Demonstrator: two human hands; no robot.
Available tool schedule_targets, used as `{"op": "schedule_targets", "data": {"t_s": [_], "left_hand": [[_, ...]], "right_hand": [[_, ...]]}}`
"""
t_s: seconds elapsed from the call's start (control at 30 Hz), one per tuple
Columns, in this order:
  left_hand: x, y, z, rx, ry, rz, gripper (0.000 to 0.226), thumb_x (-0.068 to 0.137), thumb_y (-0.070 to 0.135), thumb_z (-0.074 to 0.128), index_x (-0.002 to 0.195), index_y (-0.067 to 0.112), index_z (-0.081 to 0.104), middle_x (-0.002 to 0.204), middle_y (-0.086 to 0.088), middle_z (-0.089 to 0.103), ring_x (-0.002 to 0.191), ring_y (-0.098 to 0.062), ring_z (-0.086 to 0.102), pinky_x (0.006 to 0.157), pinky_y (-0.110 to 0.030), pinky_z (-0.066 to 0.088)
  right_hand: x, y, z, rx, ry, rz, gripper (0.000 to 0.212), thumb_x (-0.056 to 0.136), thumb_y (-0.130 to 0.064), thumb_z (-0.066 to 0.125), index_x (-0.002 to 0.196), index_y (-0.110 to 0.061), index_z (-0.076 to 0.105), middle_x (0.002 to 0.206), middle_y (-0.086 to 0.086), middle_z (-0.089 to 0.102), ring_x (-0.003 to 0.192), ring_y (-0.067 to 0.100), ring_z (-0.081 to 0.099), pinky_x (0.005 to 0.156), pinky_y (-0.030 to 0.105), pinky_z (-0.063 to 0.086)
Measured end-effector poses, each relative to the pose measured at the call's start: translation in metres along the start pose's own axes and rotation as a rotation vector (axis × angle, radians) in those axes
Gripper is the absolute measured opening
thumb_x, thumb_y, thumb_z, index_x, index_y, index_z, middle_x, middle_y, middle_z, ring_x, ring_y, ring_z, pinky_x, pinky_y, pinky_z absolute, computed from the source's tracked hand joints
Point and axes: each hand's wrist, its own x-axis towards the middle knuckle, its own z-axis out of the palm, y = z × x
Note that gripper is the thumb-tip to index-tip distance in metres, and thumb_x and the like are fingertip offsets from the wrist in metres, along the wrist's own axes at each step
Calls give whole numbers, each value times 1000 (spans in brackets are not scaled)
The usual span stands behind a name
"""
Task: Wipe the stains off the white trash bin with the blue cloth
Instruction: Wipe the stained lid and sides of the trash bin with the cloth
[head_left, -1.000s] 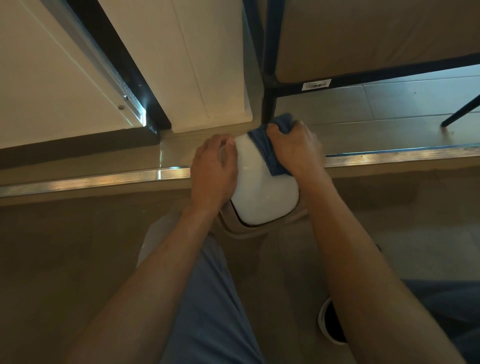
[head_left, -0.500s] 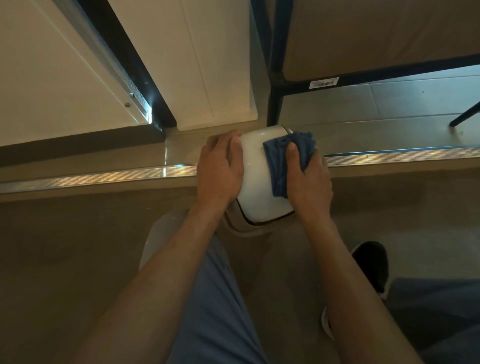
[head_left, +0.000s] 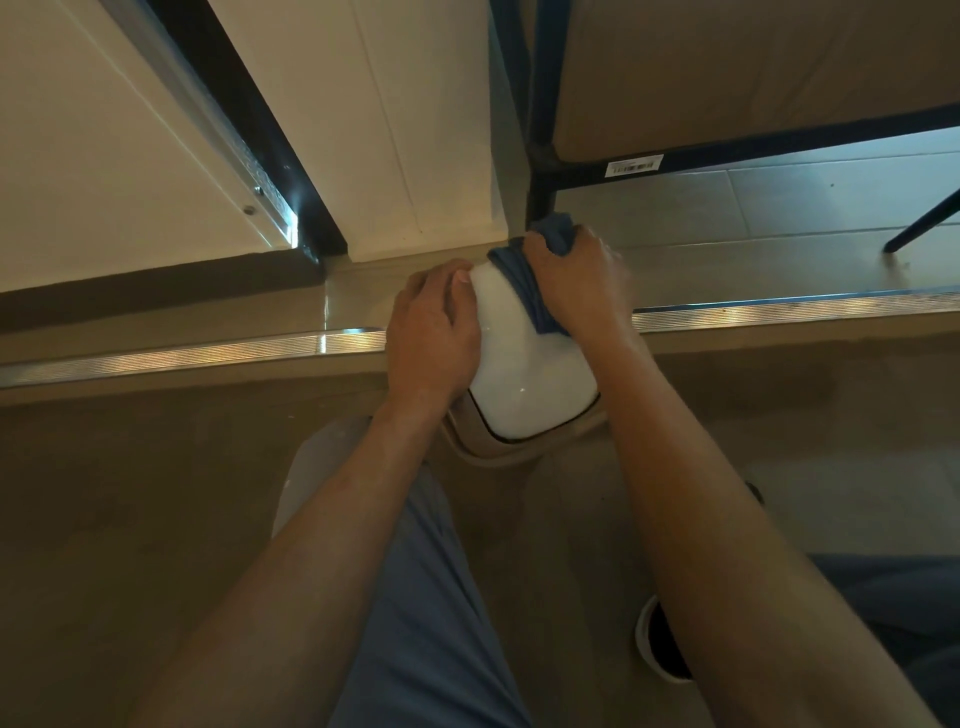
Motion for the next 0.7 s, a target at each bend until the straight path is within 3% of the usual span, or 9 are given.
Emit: {"op": "schedule_targets", "data": {"t_s": [0.1, 0.3, 0.4, 0.57, 0.7], "left_hand": [[-1, 2, 1, -1, 0, -7, 35, 107, 34, 39, 127, 23, 66, 120, -2, 65, 112, -22, 59, 99, -42, 48], [-2, 2, 0, -3, 4, 1, 35, 108, 33, 39, 128, 23, 65, 121, -2, 65, 113, -21, 59, 99, -39, 49], [-2, 2, 0, -4, 1, -4, 36, 108, 34, 39, 128, 23, 66, 121, -2, 64, 114, -22, 59, 100, -39, 48], [-1, 1, -1, 0, -12, 11, 38, 108, 36, 37, 129, 23, 65, 120, -2, 64, 112, -22, 58, 97, -40, 49], [-2, 0, -1, 13, -19, 15, 39, 107, 37, 36, 129, 23, 65, 121, -4, 64, 112, -24, 58, 98, -44, 49]], "right_hand": [[-33, 28, 7, 142, 135, -109, 52, 97, -59, 46, 127, -16, 56, 122, 3, 59, 106, 17, 57, 86, 35, 44], [-87, 86, 34, 399, 305, 22, 46, 100, -56, 46, 124, -17, 55, 115, 0, 58, 107, 15, 58, 93, 46, 51], [-92, 96, 36, 459, 274, -35, 50, 99, -53, 48, 127, -12, 52, 118, 3, 55, 110, 17, 57, 95, 47, 50], [-108, 121, 32, 383, 179, -156, 60, 100, -41, 54, 152, -17, 33, 149, 2, 41, 137, 17, 45, 110, 41, 44], [-100, 121, 25, 408, 145, -145, 58, 98, -46, 57, 144, -15, 41, 138, 4, 49, 127, 18, 51, 106, 44, 46]]}}
